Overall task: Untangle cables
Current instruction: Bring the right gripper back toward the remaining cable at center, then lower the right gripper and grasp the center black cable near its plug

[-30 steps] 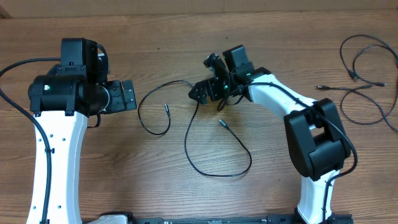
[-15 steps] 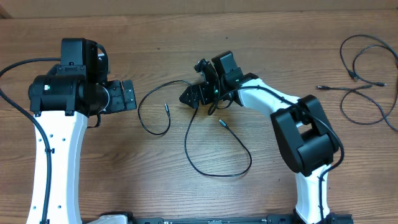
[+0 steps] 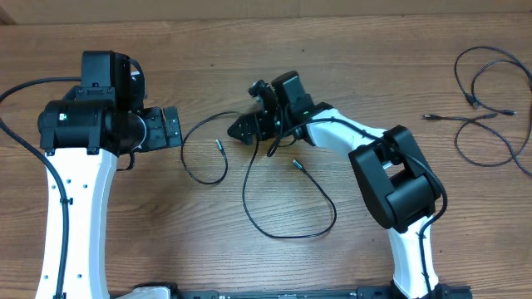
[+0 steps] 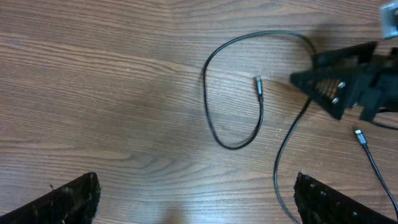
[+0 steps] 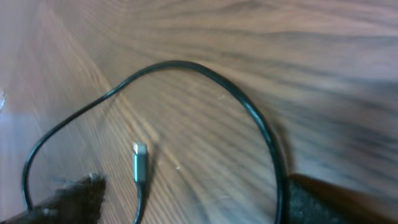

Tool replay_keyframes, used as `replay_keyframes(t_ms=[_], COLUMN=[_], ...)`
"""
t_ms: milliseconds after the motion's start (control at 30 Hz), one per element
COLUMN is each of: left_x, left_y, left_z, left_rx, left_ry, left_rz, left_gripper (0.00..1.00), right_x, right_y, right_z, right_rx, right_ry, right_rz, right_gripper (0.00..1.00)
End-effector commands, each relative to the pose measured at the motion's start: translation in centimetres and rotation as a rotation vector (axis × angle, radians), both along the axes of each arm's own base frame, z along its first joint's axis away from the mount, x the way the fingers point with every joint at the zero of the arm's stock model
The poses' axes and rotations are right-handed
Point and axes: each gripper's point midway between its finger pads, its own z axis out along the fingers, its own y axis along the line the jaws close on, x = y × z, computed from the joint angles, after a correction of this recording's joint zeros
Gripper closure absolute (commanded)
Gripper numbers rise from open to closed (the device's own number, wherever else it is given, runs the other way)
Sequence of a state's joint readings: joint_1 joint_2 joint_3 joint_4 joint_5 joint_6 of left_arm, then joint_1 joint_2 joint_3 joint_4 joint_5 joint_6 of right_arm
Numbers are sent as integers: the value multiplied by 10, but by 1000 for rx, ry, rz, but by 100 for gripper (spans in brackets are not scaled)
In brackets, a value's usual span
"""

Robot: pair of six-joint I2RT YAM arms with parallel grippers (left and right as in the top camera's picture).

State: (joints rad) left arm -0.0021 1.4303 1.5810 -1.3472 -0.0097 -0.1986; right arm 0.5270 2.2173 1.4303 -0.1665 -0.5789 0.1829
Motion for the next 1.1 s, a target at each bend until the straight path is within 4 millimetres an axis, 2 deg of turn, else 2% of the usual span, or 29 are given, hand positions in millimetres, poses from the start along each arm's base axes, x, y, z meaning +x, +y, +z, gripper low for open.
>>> replay_keyframes(t_ms=[0, 167, 233, 367, 500, 667, 800, 867, 900, 1067], left_x=[0, 0, 0, 0, 0, 0, 0, 0, 0, 0], left_y=[-1, -1, -1, -1, -1, -1, -1, -1, -1, -1], left_z=[11, 11, 11, 11, 11, 11, 11, 11, 11, 11], left_rx=[-2, -2, -2, -2, -2, -2, -2, -2, -2, -2], left_ry=[-37, -37, -37, -37, -37, -37, -37, -37, -37, -37], left_rz=[-18, -18, -18, -18, -18, -18, -18, -18, -18, -18], left_gripper=[0, 0, 0, 1, 0, 0, 0, 0, 0, 0], right_x=[-31, -28, -27, -26, -24, -15, -2, 3, 6, 8], right_y=[7, -1, -8, -17, -19, -19, -26, -32, -36, -49], right_z=[-44, -51, -56, -58, -48, 8, 67, 102, 129, 188], right_rx=[-64, -115, -148, -155, -100, 58, 120, 152, 170, 192], right_ry=[115, 112, 120, 145, 186, 203, 100, 33, -23, -162], right_rz=[21, -13, -34, -48, -54, -26, -39, -48, -57, -97], right_gripper=[33, 86, 96, 96, 96, 96, 96, 96, 96, 96])
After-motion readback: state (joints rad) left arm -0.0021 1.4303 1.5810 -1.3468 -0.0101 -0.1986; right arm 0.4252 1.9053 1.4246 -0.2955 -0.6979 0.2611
